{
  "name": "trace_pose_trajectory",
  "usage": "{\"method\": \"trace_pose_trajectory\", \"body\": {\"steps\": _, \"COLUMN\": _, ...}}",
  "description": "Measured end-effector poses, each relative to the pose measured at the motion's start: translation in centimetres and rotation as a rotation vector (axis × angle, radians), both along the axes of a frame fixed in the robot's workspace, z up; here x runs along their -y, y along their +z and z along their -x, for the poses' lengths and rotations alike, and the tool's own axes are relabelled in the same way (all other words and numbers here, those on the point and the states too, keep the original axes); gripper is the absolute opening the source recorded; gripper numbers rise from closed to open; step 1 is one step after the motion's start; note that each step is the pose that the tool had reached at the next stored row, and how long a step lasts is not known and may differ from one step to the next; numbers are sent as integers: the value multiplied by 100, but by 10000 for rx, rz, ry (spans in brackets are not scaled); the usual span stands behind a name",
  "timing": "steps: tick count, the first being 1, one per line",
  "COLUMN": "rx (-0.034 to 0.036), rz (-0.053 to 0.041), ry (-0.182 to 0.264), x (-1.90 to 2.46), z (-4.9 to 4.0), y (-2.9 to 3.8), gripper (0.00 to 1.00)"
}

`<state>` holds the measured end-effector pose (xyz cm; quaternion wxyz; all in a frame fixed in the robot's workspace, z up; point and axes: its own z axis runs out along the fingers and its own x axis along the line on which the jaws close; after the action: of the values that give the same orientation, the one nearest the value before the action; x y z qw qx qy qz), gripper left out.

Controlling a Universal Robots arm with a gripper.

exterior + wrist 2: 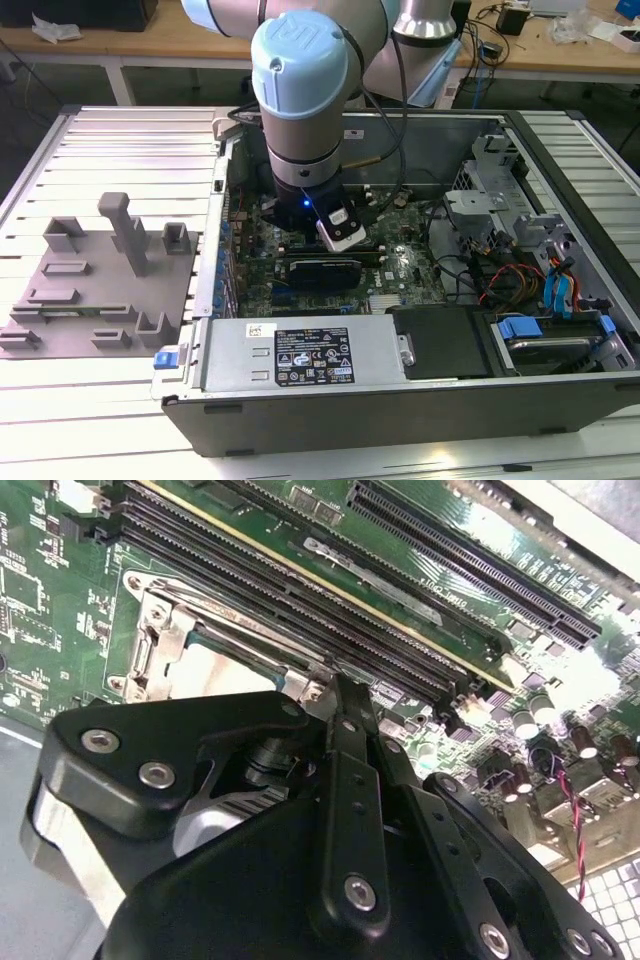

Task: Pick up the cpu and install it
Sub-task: 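Install the second cpu locking lever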

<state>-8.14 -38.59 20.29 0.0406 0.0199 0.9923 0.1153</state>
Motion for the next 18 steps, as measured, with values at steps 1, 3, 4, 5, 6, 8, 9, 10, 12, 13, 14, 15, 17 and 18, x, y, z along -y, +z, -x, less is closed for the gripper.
{"method": "trace_pose_trajectory", "body": {"steps": 1, "rx": 0, "rz": -6, "ry": -1, "x": 0, "z": 0, "y": 0, "gripper": 11}}
{"method": "trace_pose_trajectory", "body": {"steps": 3, "rx": 0, "rz": -7, "ry": -1, "x": 0, "z": 0, "y": 0, "gripper": 11}}
{"method": "trace_pose_trajectory", "body": {"steps": 4, "rx": -1, "rz": -5, "ry": -2, "x": 2, "z": 1, "y": 7, "gripper": 11}}
{"method": "trace_pose_trajectory", "body": {"steps": 5, "rx": -1, "rz": -6, "ry": -2, "x": 2, "z": 1, "y": 27, "gripper": 11}}
{"method": "trace_pose_trajectory", "body": {"steps": 6, "rx": 0, "rz": -7, "ry": -1, "x": 3, "z": 0, "y": 69, "gripper": 11}}
{"method": "trace_pose_trajectory", "body": {"steps": 8, "rx": 0, "rz": -7, "ry": -1, "x": 5, "z": 0, "y": 114, "gripper": 11}}
{"method": "trace_pose_trajectory", "body": {"steps": 9, "rx": 0, "rz": -7, "ry": 0, "x": 11, "z": -1, "y": 121, "gripper": 11}}
{"method": "trace_pose_trajectory", "body": {"steps": 10, "rx": -1, "rz": -6, "ry": 0, "x": 21, "z": -2, "y": 124, "gripper": 11}}
{"method": "trace_pose_trajectory", "body": {"steps": 12, "rx": -1, "rz": -6, "ry": -2, "x": 50, "z": -5, "y": 129, "gripper": 11}}
{"method": "trace_pose_trajectory", "body": {"steps": 13, "rx": -1, "rz": -7, "ry": -1, "x": 67, "z": -7, "y": 130, "gripper": 11}}
{"method": "trace_pose_trajectory", "body": {"steps": 14, "rx": -1, "rz": -7, "ry": -1, "x": 79, "z": -9, "y": 131, "gripper": 11}}
{"method": "trace_pose_trajectory", "body": {"steps": 15, "rx": -1, "rz": -7, "ry": -1, "x": 86, "z": -10, "y": 132, "gripper": 11}}
{"method": "trace_pose_trajectory", "body": {"steps": 17, "rx": -1, "rz": -8, "ry": -1, "x": 98, "z": -11, "y": 135, "gripper": 11}}
{"method": "trace_pose_trajectory", "body": {"steps": 18, "rx": -1, "rz": -9, "ry": -1, "x": 103, "z": -11, "y": 137, "gripper": 11}}
